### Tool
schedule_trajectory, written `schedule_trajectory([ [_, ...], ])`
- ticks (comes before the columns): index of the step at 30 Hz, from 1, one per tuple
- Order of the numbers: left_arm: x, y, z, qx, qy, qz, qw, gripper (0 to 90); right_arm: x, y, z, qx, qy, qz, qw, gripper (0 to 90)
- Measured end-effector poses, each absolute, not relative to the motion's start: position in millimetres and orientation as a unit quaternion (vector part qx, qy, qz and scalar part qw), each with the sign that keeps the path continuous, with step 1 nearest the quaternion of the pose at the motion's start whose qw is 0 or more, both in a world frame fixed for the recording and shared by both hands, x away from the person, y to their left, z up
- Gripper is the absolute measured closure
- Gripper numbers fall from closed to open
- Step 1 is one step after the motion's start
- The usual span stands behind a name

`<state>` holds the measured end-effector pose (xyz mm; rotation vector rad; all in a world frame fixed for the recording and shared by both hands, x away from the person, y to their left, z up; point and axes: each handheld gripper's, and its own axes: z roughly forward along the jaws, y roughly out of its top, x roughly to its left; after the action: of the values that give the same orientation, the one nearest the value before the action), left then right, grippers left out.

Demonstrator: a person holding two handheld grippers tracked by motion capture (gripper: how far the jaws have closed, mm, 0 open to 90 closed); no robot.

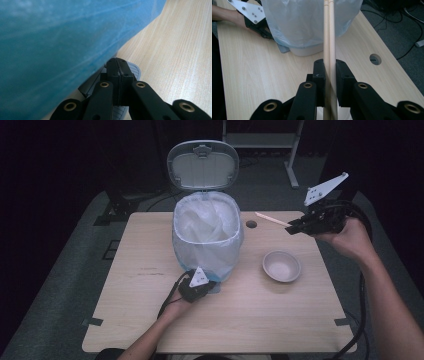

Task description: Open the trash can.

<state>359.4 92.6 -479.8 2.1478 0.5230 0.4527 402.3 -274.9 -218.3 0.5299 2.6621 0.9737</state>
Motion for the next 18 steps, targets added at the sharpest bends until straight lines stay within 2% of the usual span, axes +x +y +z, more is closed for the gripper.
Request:
schedule_trajectory([
  [18, 360, 93, -480, 0.859, 0.210, 0.180, 0.430, 90.0, 403, -252, -177, 0.159, 0.916, 0.338, 0.144, 79.2],
])
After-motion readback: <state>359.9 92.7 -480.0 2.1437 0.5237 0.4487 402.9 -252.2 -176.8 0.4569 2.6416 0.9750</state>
